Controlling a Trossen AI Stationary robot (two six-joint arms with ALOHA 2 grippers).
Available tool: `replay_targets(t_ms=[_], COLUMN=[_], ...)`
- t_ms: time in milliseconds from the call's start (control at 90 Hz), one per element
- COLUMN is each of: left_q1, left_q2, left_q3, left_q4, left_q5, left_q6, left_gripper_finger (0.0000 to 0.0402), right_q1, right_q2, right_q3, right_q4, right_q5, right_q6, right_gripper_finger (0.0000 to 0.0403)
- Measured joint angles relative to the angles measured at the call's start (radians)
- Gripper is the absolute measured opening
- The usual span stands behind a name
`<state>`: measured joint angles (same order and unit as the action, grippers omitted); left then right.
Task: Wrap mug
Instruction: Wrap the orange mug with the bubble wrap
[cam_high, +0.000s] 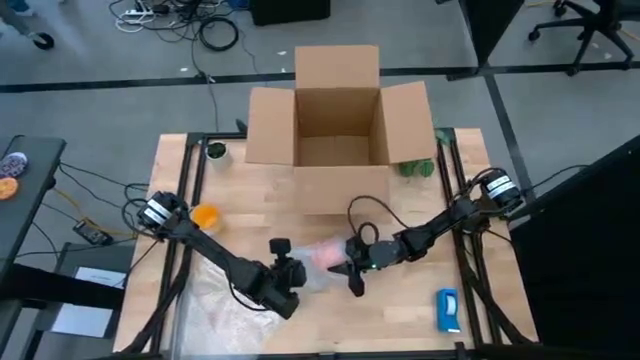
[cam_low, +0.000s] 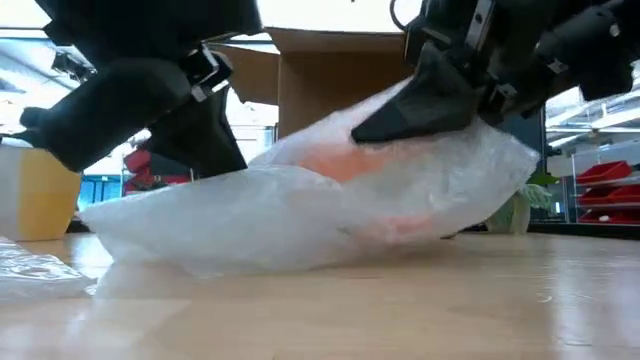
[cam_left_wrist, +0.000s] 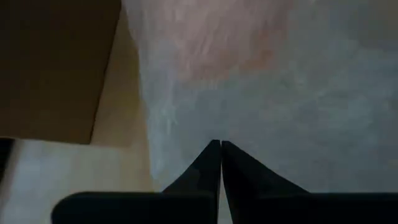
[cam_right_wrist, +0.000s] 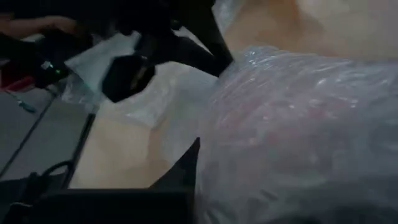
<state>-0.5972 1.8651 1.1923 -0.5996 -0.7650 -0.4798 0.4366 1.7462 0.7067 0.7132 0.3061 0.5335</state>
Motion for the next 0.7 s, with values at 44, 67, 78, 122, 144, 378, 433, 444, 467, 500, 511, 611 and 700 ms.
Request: replay_targets(t_ms=[44, 67, 78, 122, 144, 378, 433, 444, 467, 500, 511, 611, 700], left_q1=[-0.009, -0.015, -0.018, -0.031, -0.038, -0.106, -0.121, -0.125, -0.132, -0.145, -0.150, -0.204, -0.255], left_q2=[-0.007, -0.009, -0.010, -0.019, -0.022, -0.082, -0.102, -0.107, -0.117, -0.130, -0.135, -0.169, -0.187], left_q3=[0.002, 0.003, 0.003, 0.007, 0.008, 0.053, 0.064, 0.066, 0.069, 0.075, 0.078, 0.099, 0.116], left_q4=[-0.016, -0.024, -0.028, -0.049, -0.059, -0.095, -0.107, -0.108, -0.110, -0.111, -0.111, -0.097, -0.041], left_q5=[-0.004, -0.008, -0.011, -0.028, -0.037, -0.145, -0.164, -0.166, -0.172, -0.183, -0.187, -0.243, -0.285], left_q6=[-0.019, -0.028, -0.032, -0.053, -0.064, -0.074, -0.074, -0.074, -0.074, -0.075, -0.075, -0.080, -0.072], left_gripper_finger=[0.0000, 0.0000, 0.0000, 0.0000, 0.0000, 0.0000, 0.0000, 0.0000, 0.0000, 0.0000, 0.0000, 0.0000, 0.0000], right_q1=[0.016, 0.025, 0.030, 0.051, 0.059, 0.125, 0.137, 0.139, 0.144, 0.153, 0.155, 0.181, 0.204], right_q2=[-0.012, -0.018, -0.022, -0.040, -0.047, -0.103, -0.104, -0.105, -0.106, -0.106, -0.106, -0.112, -0.113], right_q3=[0.012, 0.022, 0.027, 0.047, 0.060, 0.243, 0.285, 0.293, 0.311, 0.337, 0.346, 0.416, 0.455], right_q4=[-0.008, -0.010, -0.013, -0.039, -0.061, -0.327, -0.363, -0.374, -0.392, -0.419, -0.432, -0.551, -0.619], right_q5=[0.009, 0.016, 0.019, 0.033, 0.043, 0.095, 0.099, 0.102, 0.108, 0.120, 0.123, 0.170, 0.229], right_q6=[-0.017, -0.025, -0.029, -0.046, -0.053, -0.098, -0.123, -0.128, -0.135, -0.143, -0.145, -0.154, -0.170], right_gripper_finger=[0.0024, 0.0024, 0.0024, 0.0024, 0.0024, 0.0024, 0.0024, 0.0024, 0.0024, 0.0024, 0.0024, 0.0024, 0.0024])
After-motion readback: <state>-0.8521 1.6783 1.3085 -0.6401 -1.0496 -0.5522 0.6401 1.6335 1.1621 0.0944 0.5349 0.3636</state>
